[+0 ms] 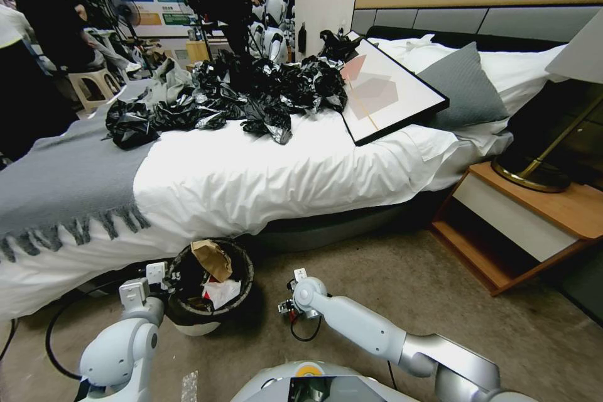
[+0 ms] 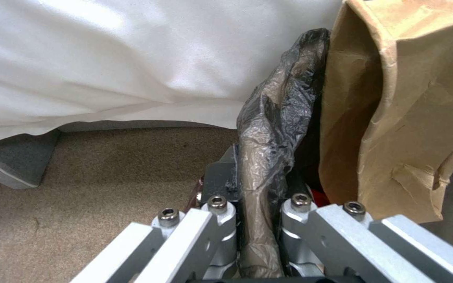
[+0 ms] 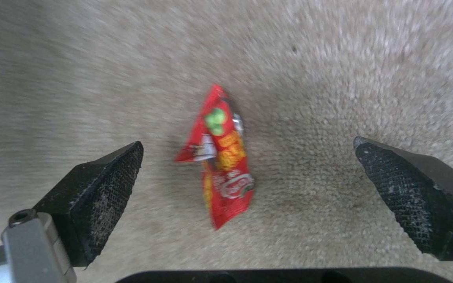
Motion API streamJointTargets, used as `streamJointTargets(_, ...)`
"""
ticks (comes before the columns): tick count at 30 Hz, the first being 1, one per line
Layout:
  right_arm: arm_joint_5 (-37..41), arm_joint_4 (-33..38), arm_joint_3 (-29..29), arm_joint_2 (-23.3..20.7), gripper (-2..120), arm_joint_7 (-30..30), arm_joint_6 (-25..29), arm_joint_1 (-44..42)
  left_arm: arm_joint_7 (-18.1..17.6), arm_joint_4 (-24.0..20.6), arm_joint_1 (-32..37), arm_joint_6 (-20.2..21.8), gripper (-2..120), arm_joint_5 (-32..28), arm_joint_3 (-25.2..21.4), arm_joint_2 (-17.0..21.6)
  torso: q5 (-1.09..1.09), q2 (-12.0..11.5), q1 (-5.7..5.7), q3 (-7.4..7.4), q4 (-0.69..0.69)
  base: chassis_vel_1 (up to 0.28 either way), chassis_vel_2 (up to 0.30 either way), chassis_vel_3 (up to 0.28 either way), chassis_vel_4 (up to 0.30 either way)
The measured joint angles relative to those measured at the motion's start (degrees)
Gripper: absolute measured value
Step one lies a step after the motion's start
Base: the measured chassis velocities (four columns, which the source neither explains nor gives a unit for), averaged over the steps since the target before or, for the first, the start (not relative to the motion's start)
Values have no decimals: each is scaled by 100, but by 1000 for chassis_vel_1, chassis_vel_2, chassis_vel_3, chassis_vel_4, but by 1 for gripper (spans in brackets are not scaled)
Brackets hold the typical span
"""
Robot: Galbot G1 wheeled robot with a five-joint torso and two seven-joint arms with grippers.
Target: Pick up the trash bin, then pick up the garbage from the floor and place it into the trash bin.
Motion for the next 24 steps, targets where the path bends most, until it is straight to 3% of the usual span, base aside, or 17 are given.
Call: streamJointTargets(24,-404,-463,-53,219,100,-110,5,-99,19,20,-7,0,4,-3,14,5,-1,1,-1,-1,0,0,0,0,0)
